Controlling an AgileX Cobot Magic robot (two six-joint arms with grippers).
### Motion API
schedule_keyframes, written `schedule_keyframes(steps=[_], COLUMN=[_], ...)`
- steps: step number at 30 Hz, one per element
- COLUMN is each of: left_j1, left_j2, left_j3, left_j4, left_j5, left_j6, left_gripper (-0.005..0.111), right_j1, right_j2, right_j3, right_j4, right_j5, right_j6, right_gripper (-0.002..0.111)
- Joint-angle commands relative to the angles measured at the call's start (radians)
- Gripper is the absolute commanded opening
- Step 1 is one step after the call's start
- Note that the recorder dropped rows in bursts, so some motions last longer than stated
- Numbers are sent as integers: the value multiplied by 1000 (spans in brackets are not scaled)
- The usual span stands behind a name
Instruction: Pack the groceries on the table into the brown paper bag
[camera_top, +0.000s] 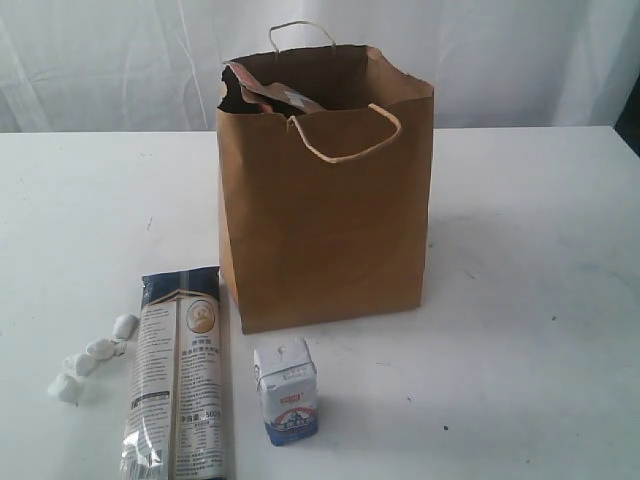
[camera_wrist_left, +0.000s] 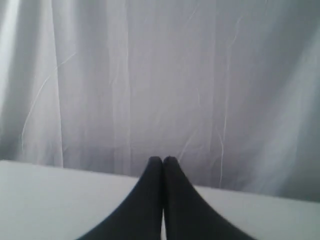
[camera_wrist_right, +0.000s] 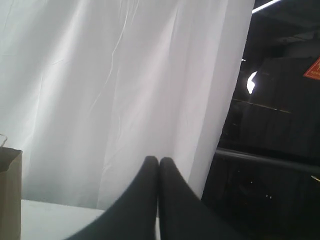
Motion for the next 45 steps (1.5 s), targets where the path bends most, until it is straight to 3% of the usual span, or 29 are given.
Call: schedule_keyframes(steps=[1, 5, 11, 14, 18, 20, 23, 25, 27, 28, 30, 32, 33, 35, 40, 45], left_j1=[-8, -8, -8, -8, -8, -8, -8, -8, -8, -8, -8, -8, -6, -6, -9, -13], left_j2=[5, 86, 350, 506, 701, 788, 906, 973, 1020, 1034, 1056, 1067, 1078, 1078, 1036, 1050], left_j3=[-203, -435, -728, -812, -835, -824, -797, -763, -707, -682, -629, -609, -610, -613, -678, -690], left_j4=[16, 16, 16, 16, 16, 16, 16, 16, 16, -40, -350, -756, -1029, -1324, -1935, -2243], left_j5=[34, 63, -341, -444, -466, -429, -260, -54, 204, 308, 532, 680, 801, 913, 944, 834], left_j6=[-2, -2, 95, 3, -71, 33, 309, 553, 654, 670, 860, 1268, 1597, 1867, 2013, 2158], left_gripper=[0, 0, 0, 0, 0, 0, 0, 0, 0, 0, 0, 0, 0, 0, 0, 0], right_j1=[-4, -4, -4, -4, -4, -4, -4, -4, -4, -4, -4, -4, -4, -4, -4, -4], right_j2=[-2, -2, -2, -2, -2, -2, -2, -2, -2, -2, -2, -2, -2, -2, -2, -2], right_j3=[7, 7, 7, 7, 7, 7, 7, 7, 7, 7, 7, 7, 7, 14, 53, 96], right_j4=[-5, -5, -3, -3, -3, -3, -3, -3, -3, -3, -3, -1, -1, -1, -1, -1], right_j5=[33, -14, -21, -21, -21, -13, 23, 65, 124, 157, 218, 263, 278, 279, 174, 103], right_j6=[-13, -13, -11, -4, 22, 22, 22, 22, 22, 22, 22, 22, 22, 22, 26, 109], right_gripper=[0, 0, 0, 0, 0, 0, 0, 0, 0, 0, 0, 0, 0, 0, 0, 0])
